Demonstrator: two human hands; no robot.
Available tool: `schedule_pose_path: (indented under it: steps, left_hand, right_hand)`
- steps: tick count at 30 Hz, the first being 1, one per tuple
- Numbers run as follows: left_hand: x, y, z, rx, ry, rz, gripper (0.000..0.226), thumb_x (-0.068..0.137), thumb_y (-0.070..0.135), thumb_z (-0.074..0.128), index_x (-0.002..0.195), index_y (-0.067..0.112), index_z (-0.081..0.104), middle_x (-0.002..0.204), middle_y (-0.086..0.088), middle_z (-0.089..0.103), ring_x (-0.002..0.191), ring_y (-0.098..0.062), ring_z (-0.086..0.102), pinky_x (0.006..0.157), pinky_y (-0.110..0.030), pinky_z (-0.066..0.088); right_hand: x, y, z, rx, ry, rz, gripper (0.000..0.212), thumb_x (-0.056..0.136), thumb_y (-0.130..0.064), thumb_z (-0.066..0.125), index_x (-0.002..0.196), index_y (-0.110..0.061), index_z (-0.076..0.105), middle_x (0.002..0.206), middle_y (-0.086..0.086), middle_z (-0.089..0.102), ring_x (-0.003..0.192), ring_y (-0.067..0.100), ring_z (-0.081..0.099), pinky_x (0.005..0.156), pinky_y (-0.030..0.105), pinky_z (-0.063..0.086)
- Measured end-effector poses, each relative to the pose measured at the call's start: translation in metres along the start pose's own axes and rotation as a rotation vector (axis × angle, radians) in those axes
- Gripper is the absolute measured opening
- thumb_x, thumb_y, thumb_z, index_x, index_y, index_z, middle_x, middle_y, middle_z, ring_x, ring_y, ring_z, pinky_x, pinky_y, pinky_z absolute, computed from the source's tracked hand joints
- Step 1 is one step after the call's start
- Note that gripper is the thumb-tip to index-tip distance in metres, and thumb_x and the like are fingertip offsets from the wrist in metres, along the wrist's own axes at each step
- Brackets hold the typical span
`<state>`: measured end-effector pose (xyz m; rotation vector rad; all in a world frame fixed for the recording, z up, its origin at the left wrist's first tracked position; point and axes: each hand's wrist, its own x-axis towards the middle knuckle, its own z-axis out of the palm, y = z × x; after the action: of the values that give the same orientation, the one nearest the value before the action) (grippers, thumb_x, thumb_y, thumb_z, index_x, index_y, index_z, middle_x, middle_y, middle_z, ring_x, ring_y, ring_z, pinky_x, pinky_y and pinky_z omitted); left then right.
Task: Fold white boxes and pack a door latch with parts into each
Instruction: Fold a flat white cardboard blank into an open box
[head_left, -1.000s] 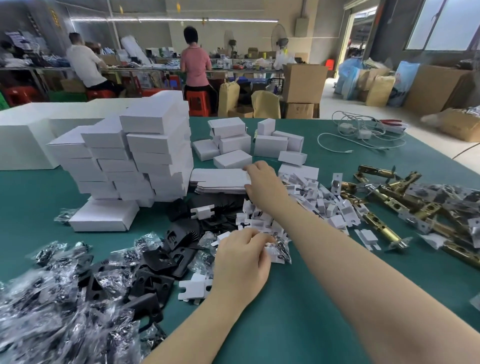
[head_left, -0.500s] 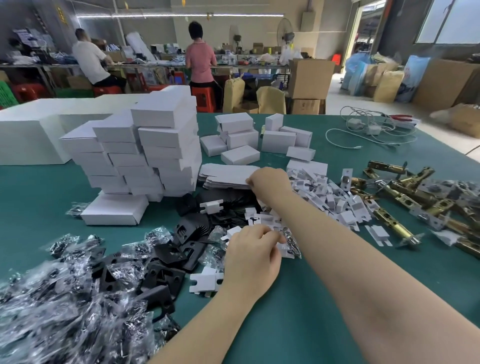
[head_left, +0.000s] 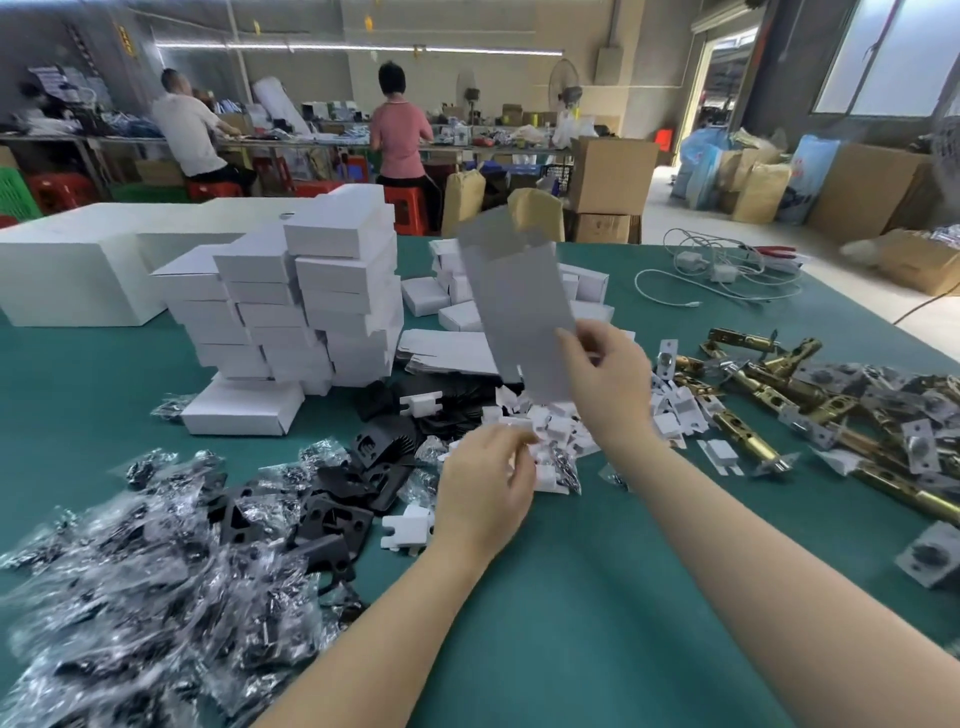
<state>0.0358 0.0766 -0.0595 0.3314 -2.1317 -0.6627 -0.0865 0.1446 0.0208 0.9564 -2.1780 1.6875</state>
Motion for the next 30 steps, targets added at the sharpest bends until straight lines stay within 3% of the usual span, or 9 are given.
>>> schedule_pose_path:
  steps: [3,6,10,14,19,23,25,27,30]
  left_hand:
    - [-0.003,0.004,-0.009,-0.327,0.039,-0.28,0.021,0.096,0.036,0.042,0.111,0.028,0.055,0.098,0.021,0.056,0.088,-0.006,0.06,0.078,-0.031,0.056]
    - [-0.009,0.011,-0.014,-0.446,-0.018,-0.323,0.032,0.095,0.046,0.043,0.126,0.036,0.044,0.1,0.021,0.062,0.08,0.003,0.061,0.073,-0.018,0.052]
    - [-0.017,0.026,-0.013,-0.561,-0.228,-0.324,0.041,0.092,0.028,0.057,0.132,0.033,0.051,0.106,0.011,0.071,0.094,-0.004,0.065,0.084,-0.023,0.05]
    - [-0.026,0.034,-0.014,-0.667,-0.3,-0.349,0.057,0.083,0.01,0.063,0.129,0.039,0.047,0.12,0.018,0.066,0.113,-0.003,0.061,0.09,-0.017,0.05]
    - [-0.024,0.029,-0.017,-0.738,-0.307,-0.425,0.062,0.074,0.005,0.056,0.125,0.038,0.049,0.124,0.007,0.065,0.114,-0.009,0.061,0.093,-0.024,0.051]
    - [-0.023,0.023,-0.017,-0.858,-0.38,-0.512,0.063,0.073,-0.001,0.058,0.128,0.029,0.053,0.12,-0.002,0.069,0.112,-0.021,0.064,0.087,-0.036,0.056]
    - [-0.022,0.02,-0.018,-0.921,-0.454,-0.522,0.068,0.073,-0.005,0.053,0.133,0.027,0.054,0.123,-0.009,0.067,0.114,-0.027,0.063,0.086,-0.04,0.056]
    - [-0.021,0.017,-0.019,-0.967,-0.5,-0.523,0.075,0.069,-0.01,0.044,0.133,0.028,0.056,0.127,-0.014,0.064,0.117,-0.032,0.061,0.093,-0.048,0.054]
    - [-0.023,0.017,-0.018,-0.923,-0.515,-0.502,0.072,0.073,-0.012,0.047,0.131,0.031,0.055,0.118,0.002,0.07,0.112,-0.016,0.064,0.088,-0.032,0.055]
  right_hand:
    - [-0.048,0.01,-0.027,0.273,0.02,0.23,0.015,0.097,-0.025,0.057,0.087,-0.028,0.067,0.079,-0.009,0.07,0.073,0.006,0.061,0.065,0.025,0.047]
    - [-0.085,0.028,-0.037,0.449,-0.035,0.423,0.014,0.1,-0.022,0.055,0.098,-0.03,0.067,0.09,-0.017,0.074,0.083,0.003,0.069,0.074,0.026,0.057]
    - [-0.107,0.041,-0.037,0.493,-0.077,0.494,0.021,0.1,-0.02,0.054,0.117,-0.031,0.061,0.104,-0.014,0.074,0.096,0.005,0.07,0.079,0.024,0.056]
    - [-0.113,0.042,-0.036,0.325,-0.003,0.474,0.029,0.098,-0.027,0.056,0.125,-0.038,0.052,0.091,0.002,0.068,0.082,0.009,0.068,0.073,0.031,0.055]
    - [-0.115,0.042,-0.033,0.295,-0.093,0.428,0.038,0.098,-0.023,0.055,0.134,-0.034,0.051,0.12,-0.018,0.061,0.097,-0.009,0.061,0.07,0.009,0.051]
    - [-0.117,0.042,-0.034,0.305,-0.094,0.432,0.044,0.1,-0.018,0.051,0.142,-0.028,0.047,0.136,-0.005,0.058,0.122,0.012,0.057,0.102,0.034,0.049]
    - [-0.116,0.042,-0.034,0.3,-0.077,0.447,0.044,0.1,-0.017,0.049,0.143,-0.028,0.047,0.13,-0.001,0.061,0.118,0.015,0.058,0.101,0.037,0.049]
    - [-0.114,0.042,-0.035,0.321,-0.068,0.475,0.042,0.099,-0.021,0.049,0.14,-0.031,0.05,0.106,-0.005,0.067,0.095,0.006,0.063,0.081,0.026,0.051]
    - [-0.117,0.041,-0.034,0.277,-0.123,0.444,0.035,0.097,-0.026,0.052,0.131,-0.035,0.055,0.086,-0.017,0.066,0.078,0.005,0.064,0.071,0.021,0.053]
